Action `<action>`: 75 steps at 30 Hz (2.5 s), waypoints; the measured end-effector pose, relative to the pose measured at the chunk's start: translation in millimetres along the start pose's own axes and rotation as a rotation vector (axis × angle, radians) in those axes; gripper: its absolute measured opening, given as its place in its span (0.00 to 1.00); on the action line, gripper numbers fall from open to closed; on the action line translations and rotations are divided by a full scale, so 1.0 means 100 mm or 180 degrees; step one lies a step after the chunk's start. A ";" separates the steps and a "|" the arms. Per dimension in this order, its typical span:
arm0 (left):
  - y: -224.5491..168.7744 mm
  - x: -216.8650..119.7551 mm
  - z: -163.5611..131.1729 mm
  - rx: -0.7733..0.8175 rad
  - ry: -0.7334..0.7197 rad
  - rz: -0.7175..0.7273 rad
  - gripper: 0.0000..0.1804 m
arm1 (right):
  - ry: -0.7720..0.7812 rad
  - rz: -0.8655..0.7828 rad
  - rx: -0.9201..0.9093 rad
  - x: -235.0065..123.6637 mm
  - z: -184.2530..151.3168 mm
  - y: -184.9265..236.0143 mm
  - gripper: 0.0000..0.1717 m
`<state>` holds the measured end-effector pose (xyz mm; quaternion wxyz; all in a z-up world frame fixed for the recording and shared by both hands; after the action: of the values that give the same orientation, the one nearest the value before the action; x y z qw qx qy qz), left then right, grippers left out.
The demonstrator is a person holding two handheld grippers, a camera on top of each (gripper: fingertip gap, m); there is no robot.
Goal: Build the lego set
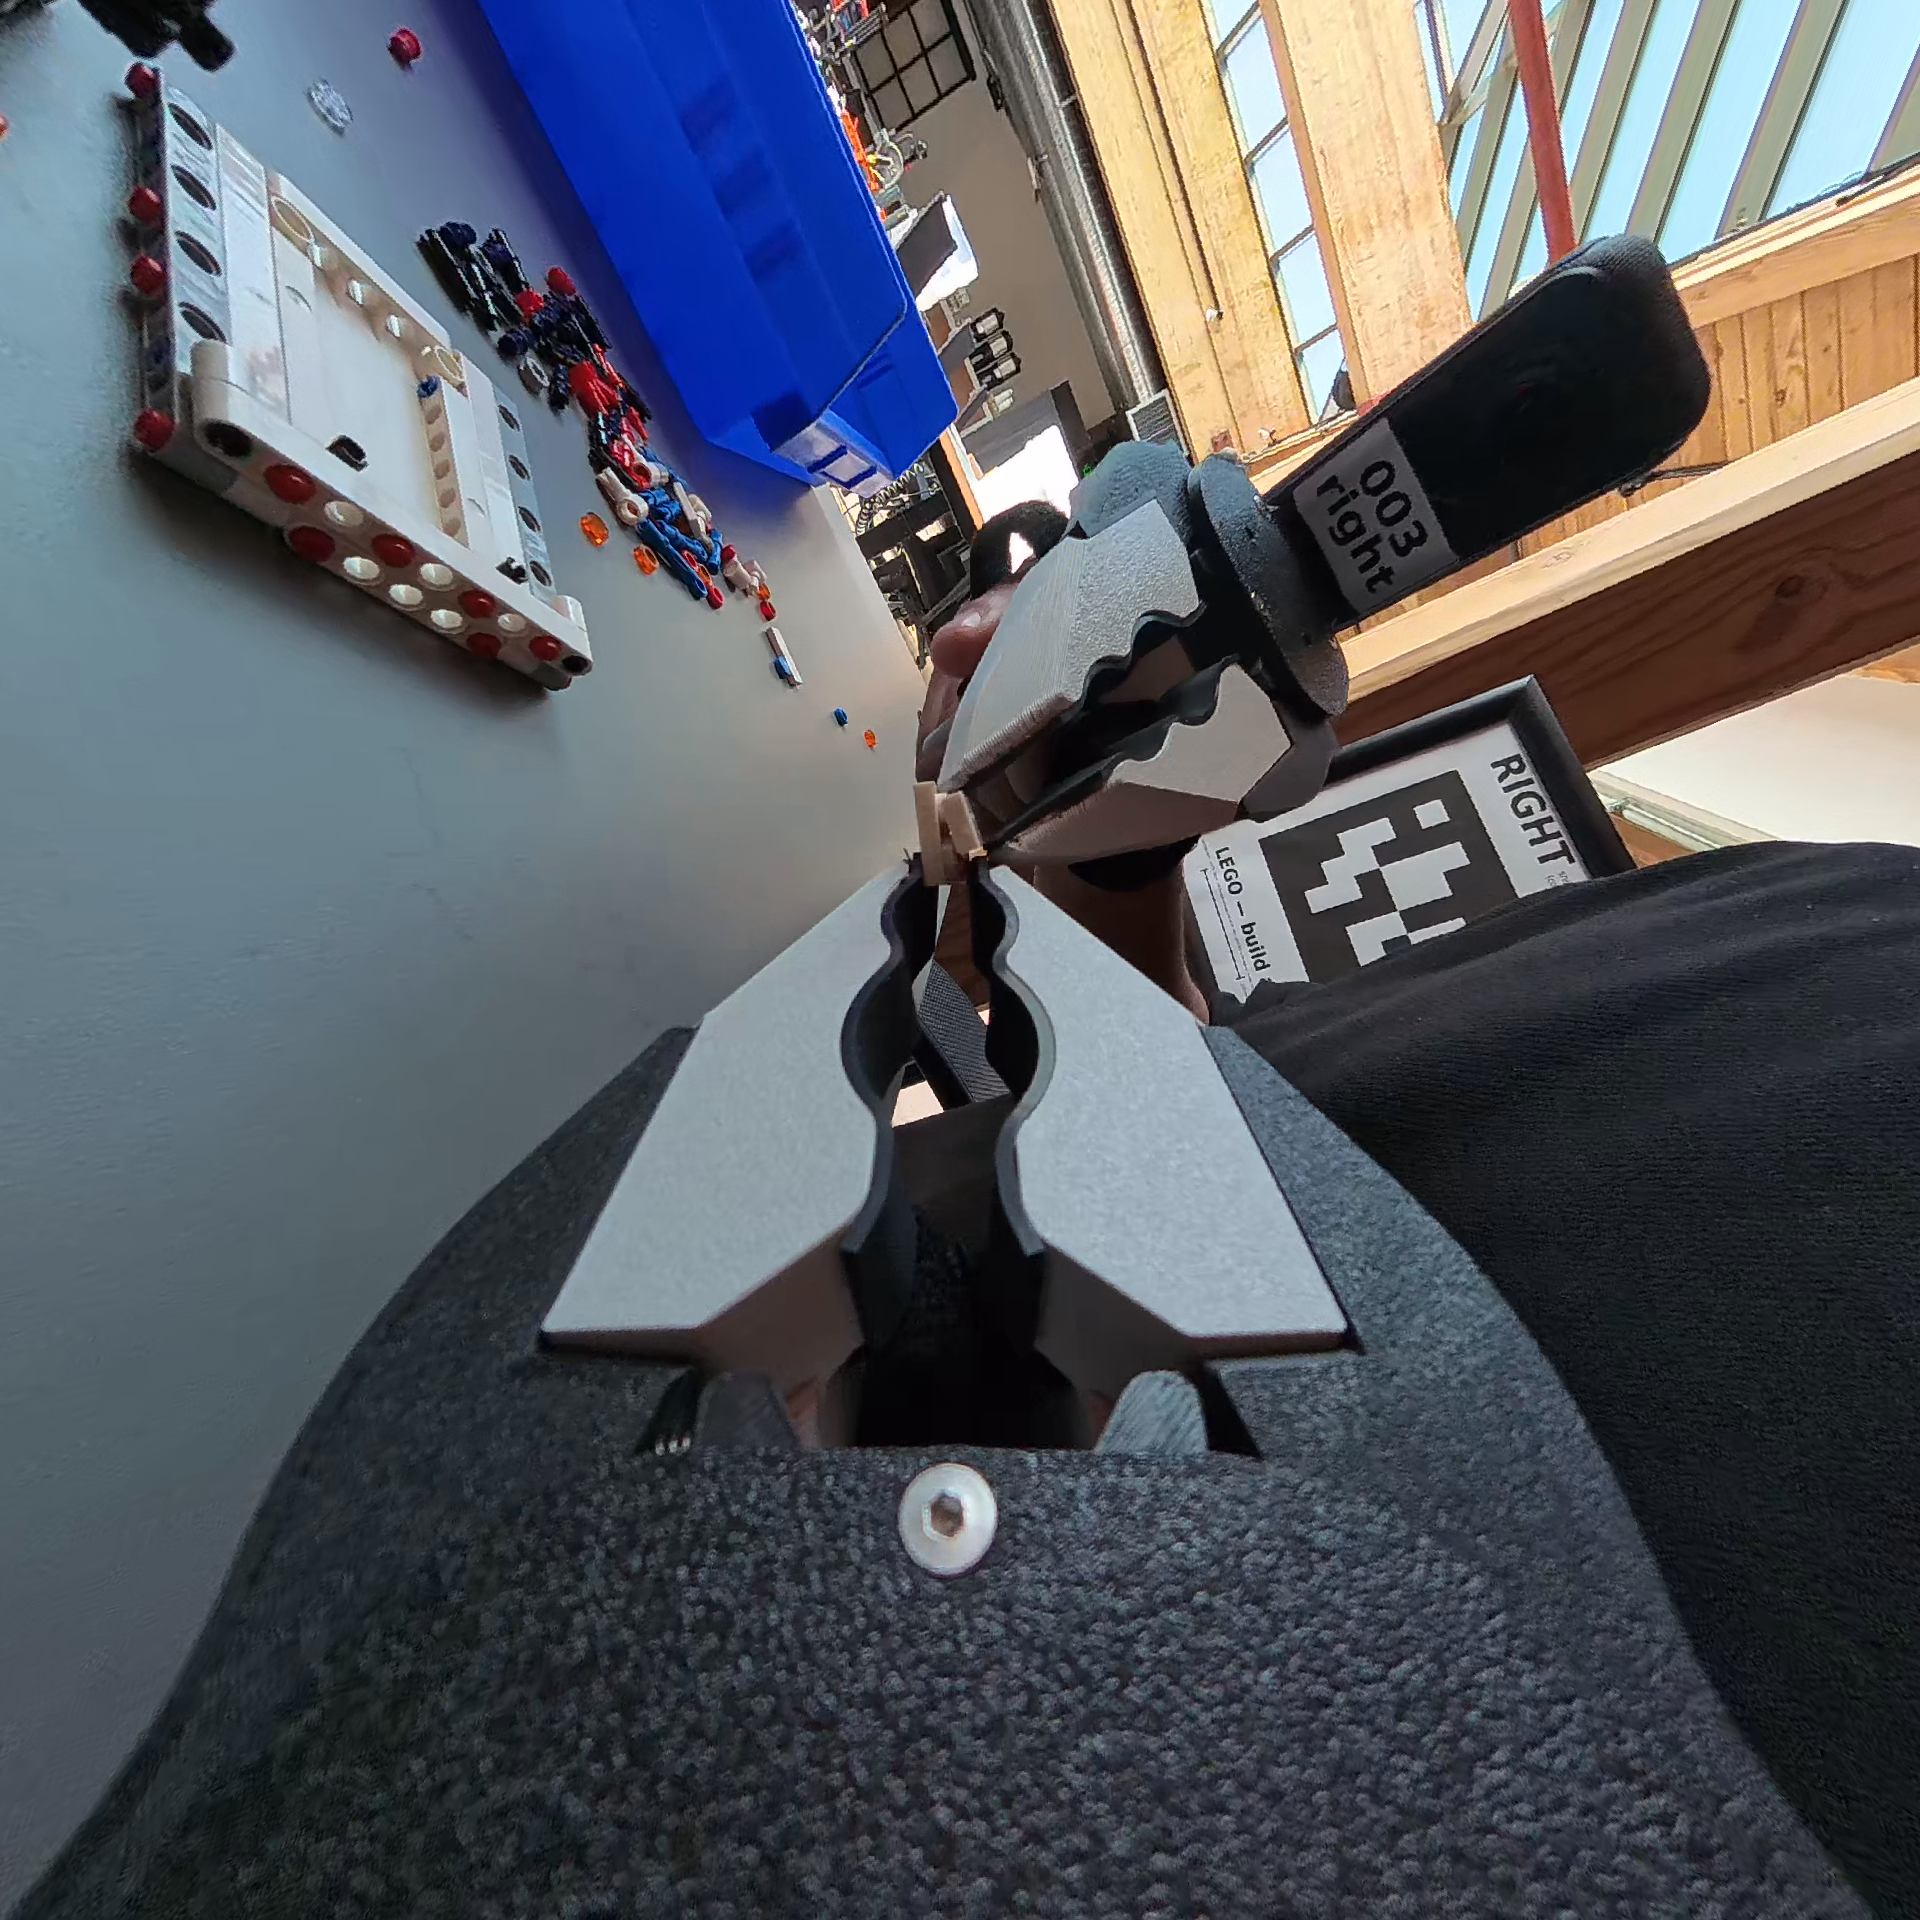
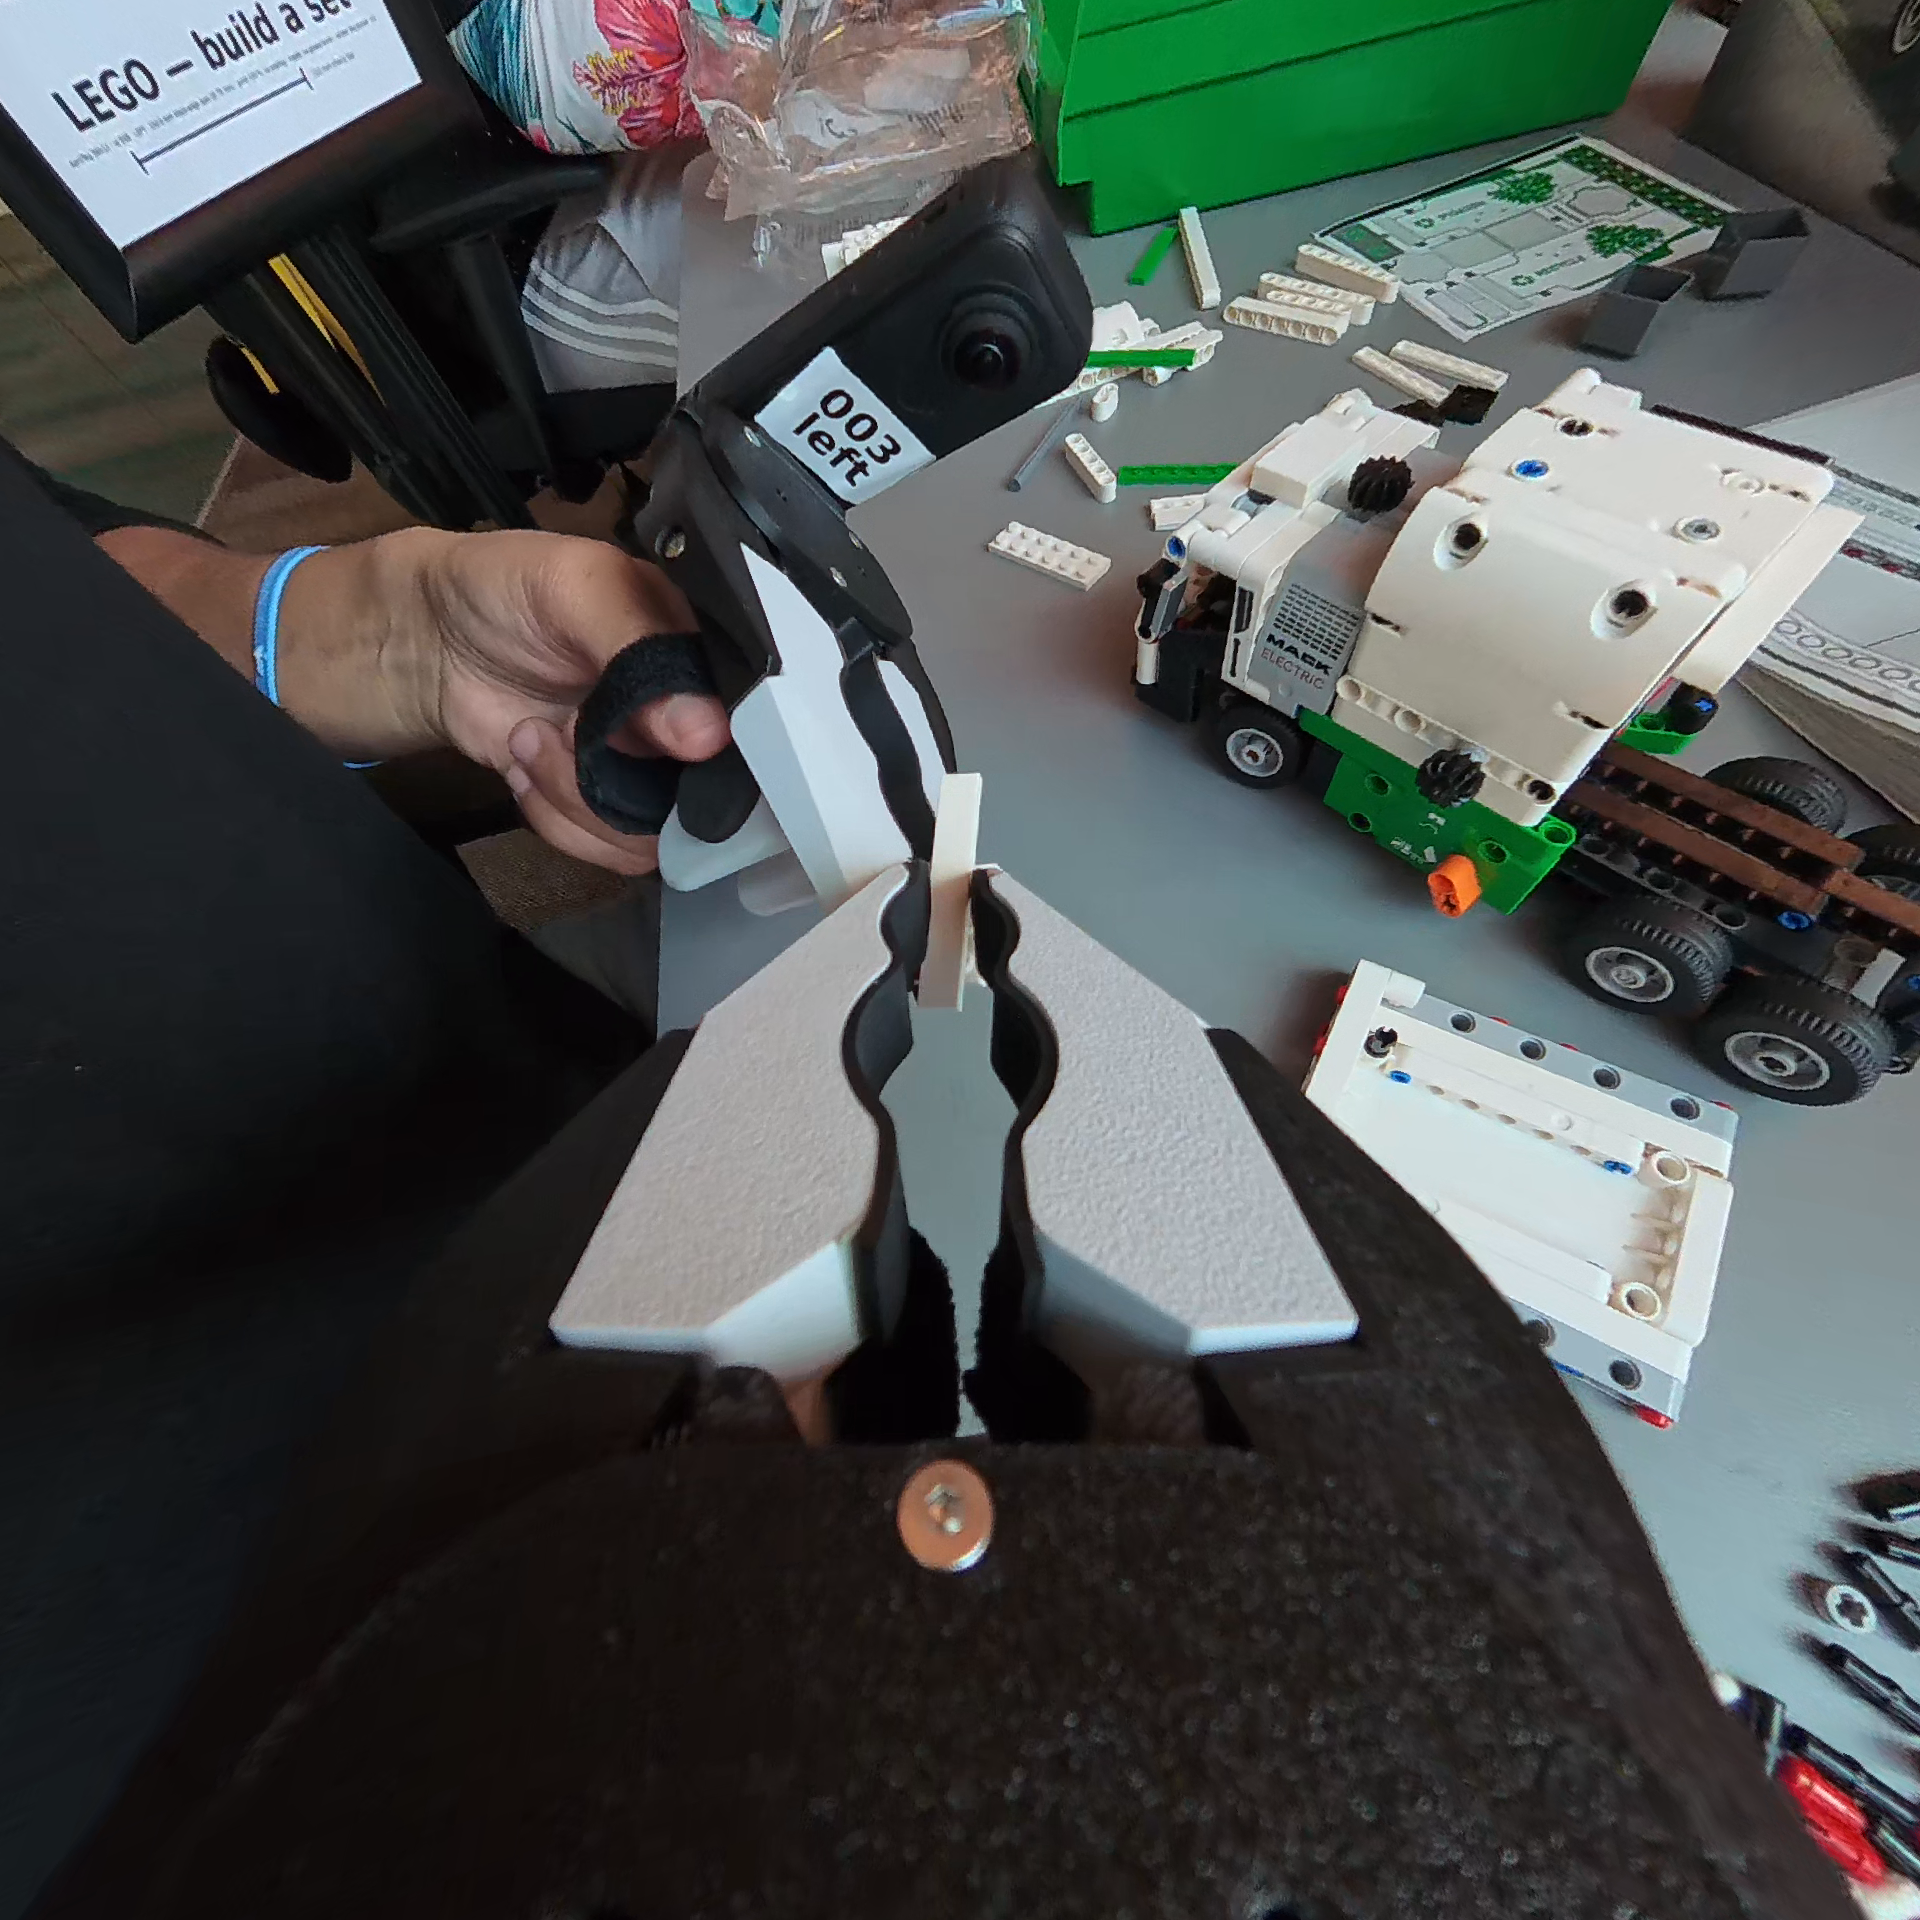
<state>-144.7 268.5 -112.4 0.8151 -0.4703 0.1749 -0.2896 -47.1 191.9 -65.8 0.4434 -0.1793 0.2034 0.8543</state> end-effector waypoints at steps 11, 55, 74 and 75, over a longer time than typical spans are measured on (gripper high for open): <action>0.00 0.00 -0.03 -0.0115 0.0019 -0.0076 0.02 | -0.0101 0.0078 0.0034 0.05 0.00 -0.03 0.04; -0.01 -0.04 -0.03 -0.0233 -0.0054 -0.0204 0.02 | -0.0413 0.0267 0.0446 -0.10 0.01 -0.13 0.08; -0.06 -0.07 -0.08 -0.0026 -0.0034 -0.0108 0.02 | -0.0415 0.1466 0.2121 -0.08 -0.28 -0.25 0.11; -0.05 -0.07 -0.08 -0.0033 -0.0045 -0.0105 0.03 | -0.0402 0.1464 0.2114 -0.06 -0.28 -0.24 0.10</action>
<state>-156.2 266.1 -111.4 0.8090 -0.4793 0.1629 -0.2988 -20.2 186.4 -91.3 0.2862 0.0766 0.4754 0.8284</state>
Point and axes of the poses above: each gripper's, where its closed fingertips meet, x out along the fingers, z out of its top, y = z × x across the jaws, the point moved 8 cm from there along -x, back along the fingers, and after that the axes turned 3 degrees about x, right-handed, at the moved point
